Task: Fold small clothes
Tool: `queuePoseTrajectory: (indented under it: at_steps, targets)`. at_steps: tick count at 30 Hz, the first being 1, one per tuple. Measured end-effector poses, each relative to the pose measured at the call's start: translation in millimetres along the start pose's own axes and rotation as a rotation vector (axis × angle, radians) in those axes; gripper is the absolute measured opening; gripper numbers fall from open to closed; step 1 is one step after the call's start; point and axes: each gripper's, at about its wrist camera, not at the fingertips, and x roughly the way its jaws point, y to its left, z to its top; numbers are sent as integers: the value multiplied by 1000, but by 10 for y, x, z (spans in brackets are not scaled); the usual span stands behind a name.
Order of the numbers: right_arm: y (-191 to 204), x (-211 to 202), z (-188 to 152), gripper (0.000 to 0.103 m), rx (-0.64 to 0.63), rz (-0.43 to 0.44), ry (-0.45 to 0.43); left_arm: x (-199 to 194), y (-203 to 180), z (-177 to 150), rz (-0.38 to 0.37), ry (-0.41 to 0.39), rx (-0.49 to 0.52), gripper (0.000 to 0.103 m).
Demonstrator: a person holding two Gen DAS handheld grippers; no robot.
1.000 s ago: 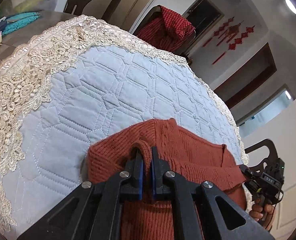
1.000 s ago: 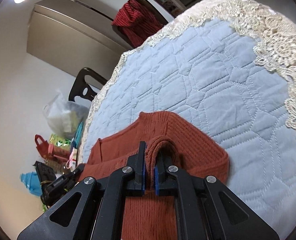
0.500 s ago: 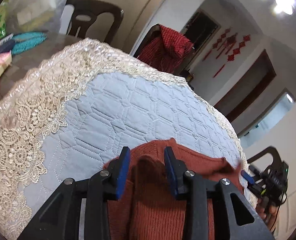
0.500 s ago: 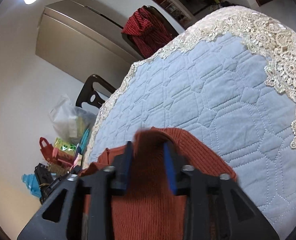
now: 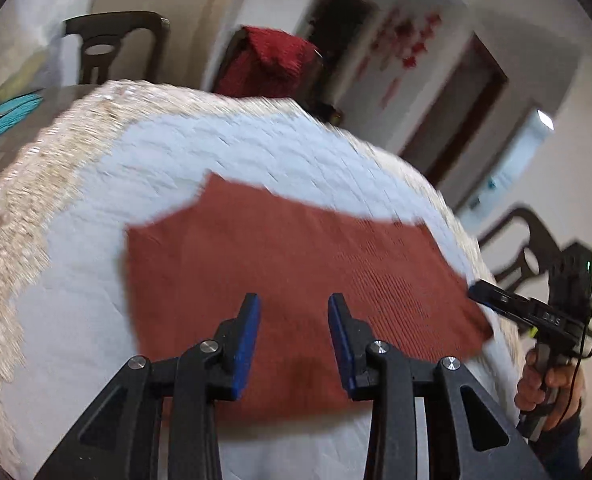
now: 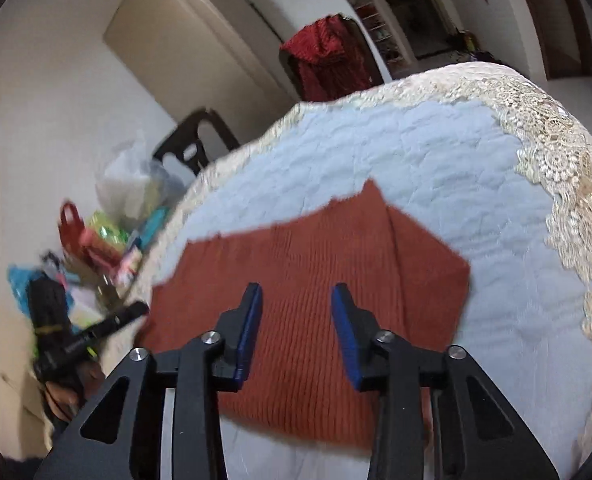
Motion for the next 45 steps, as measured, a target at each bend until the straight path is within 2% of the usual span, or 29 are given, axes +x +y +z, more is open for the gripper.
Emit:
queuePoseTrajectory:
  at_steps: [4, 8, 10, 11, 12, 13, 14, 16, 18, 21, 23, 24, 26, 28, 31, 34, 37, 45]
  targets:
    - [238, 75, -265, 31, -94, -44, 54, 37, -345, -238, -28, 37, 86, 37]
    - [532, 139, -460, 28, -191, -37, 73, 170, -589, -362, 3, 50, 167, 38]
    - [646, 233, -511, 26, -238, -47, 93, 347, -613, -407, 52, 84, 186, 37]
    - [659, 304, -524, 25, -260, -72, 106, 352, -643, -404, 64, 73, 200, 38]
    - [634, 391, -541, 19, -283, -124, 114, 343, -672, -397, 75, 76, 206, 38]
    - [579, 395, -558, 11, -280, -138, 117, 334, -676, -386, 77, 80, 204, 38]
    - [506, 366, -527, 11, -238, -110, 111, 310, -665, -389, 74, 80, 198, 38]
    - [439, 266, -498, 11, -213, -116, 95, 222, -611, -405, 74, 70, 185, 38]
    - [371, 135, -486, 11, -216, -142, 60, 111, -486, -406, 112, 35, 165, 38]
    - [37, -49, -478, 11, -116, -173, 39, -25, -191, -372, 158, 1, 95, 38]
    - [-157, -146, -510, 11, -53, -164, 34, -105, -6, -377, 188, -12, 47, 38]
    - [-239, -200, -516, 11, -14, -135, 28, -142, 77, -373, 190, -16, 22, 38]
    - [-250, -280, -526, 11, -6, -145, 11, -214, 178, -375, 170, -29, -7, 37]
    - [-207, -332, -523, 11, -10, -150, -7, -264, 214, -381, 199, -50, -11, 37]
    - [-236, -374, -503, 11, 8, -157, -32, -294, 254, -410, 178, -62, -31, 37]
    - [-367, -318, -524, 11, 42, -183, -10, -139, 310, -448, 181, -14, -37, 37]
    - [-439, -338, -529, 8, 69, -164, -19, -138, 369, -433, 161, -18, -75, 37]
    - [-451, -346, -533, 8, 67, -163, -18, -156, 228, -418, 219, -18, -31, 37]
